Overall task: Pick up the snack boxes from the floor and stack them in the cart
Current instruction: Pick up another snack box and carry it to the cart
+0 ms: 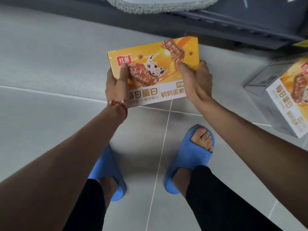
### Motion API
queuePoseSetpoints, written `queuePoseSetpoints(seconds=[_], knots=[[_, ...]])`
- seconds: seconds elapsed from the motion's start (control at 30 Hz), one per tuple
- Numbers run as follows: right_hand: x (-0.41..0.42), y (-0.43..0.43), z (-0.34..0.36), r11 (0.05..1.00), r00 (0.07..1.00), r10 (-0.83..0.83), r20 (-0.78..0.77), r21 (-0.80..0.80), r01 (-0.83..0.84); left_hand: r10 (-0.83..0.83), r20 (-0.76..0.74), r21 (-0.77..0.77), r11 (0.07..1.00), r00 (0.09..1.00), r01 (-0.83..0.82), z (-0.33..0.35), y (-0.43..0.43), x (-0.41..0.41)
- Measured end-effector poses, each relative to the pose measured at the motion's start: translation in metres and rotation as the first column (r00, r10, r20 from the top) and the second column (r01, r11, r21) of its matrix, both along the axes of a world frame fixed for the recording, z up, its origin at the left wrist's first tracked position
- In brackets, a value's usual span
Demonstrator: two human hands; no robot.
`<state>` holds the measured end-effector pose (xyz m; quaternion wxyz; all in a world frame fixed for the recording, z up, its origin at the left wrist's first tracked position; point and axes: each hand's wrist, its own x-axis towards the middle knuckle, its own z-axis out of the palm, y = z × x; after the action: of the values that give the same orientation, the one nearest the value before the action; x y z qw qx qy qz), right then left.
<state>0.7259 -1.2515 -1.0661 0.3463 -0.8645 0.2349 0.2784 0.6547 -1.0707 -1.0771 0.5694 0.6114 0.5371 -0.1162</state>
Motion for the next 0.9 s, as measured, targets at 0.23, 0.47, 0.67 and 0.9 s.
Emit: queuePoseSetpoints(seconds=[0.23, 0.47, 0.67, 0.9], knots=[[-0.020, 0.000, 0.053, 0.998, 0.992, -0.066, -0.104, 0.003, 0.066, 0.050, -0.047, -0.073, 0.996, 0.998, -0.054, 0.041, -0.001, -0.027], [-0.059, -0.007, 0.156, 0.981, 0.970, -0.176, -0.166, 0.058, 0.187, 0.048, -0.040, -0.141, 0.989, 0.998, -0.053, 0.132, 0.001, -0.060], [-0.083, -0.007, 0.276, 0.973, 0.960, -0.200, -0.196, 0.075, 0.218, 0.035, -0.019, -0.147, 0.988, 0.999, -0.037, 0.254, 0.002, -0.084], [-0.112, -0.004, 0.407, 0.932, 0.931, -0.280, -0.233, 0.168, 0.322, -0.037, 0.030, -0.167, 0.985, 0.999, 0.041, 0.397, 0.023, -0.107]])
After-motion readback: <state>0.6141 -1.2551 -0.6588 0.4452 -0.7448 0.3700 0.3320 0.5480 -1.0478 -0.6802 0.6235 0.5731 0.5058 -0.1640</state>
